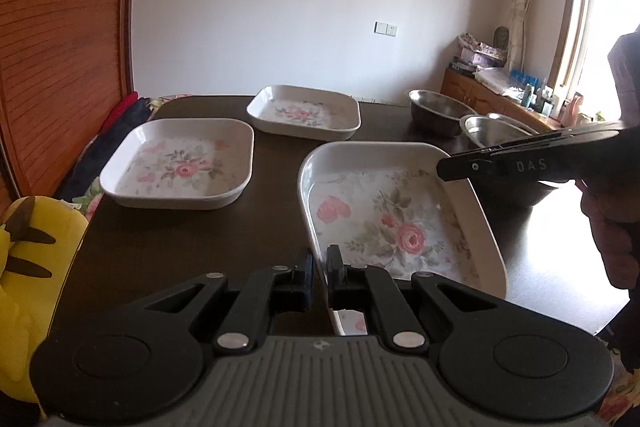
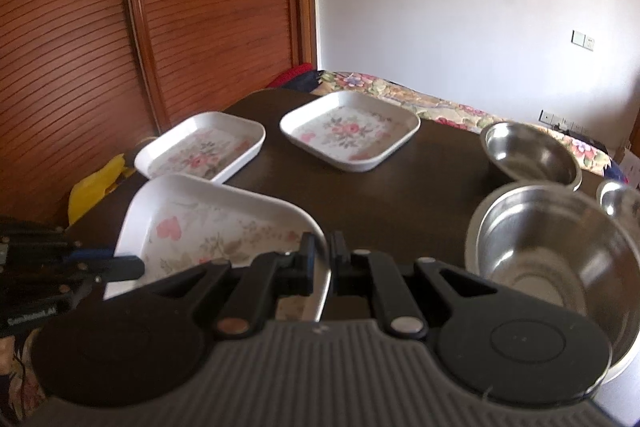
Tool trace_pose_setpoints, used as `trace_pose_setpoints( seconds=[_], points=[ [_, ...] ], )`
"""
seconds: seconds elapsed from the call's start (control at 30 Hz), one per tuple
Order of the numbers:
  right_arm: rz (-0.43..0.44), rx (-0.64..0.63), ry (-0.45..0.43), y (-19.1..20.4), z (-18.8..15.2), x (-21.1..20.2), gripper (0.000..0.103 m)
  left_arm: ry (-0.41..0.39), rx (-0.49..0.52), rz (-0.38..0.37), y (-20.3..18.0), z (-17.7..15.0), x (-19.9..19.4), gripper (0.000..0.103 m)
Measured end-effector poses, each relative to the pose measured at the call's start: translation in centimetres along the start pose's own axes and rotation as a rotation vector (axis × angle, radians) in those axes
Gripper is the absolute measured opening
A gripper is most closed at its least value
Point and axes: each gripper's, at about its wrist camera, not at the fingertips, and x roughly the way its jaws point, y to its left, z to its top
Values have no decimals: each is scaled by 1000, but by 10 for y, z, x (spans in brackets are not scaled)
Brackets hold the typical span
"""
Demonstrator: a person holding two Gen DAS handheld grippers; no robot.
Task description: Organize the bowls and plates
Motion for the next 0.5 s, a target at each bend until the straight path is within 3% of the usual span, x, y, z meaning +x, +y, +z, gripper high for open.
trace_pose_setpoints(
  seconds=[0.5],
  points=[
    [-17,62,36,-13,-25,17,8,53,18,9,1,2,33,37]
  ],
)
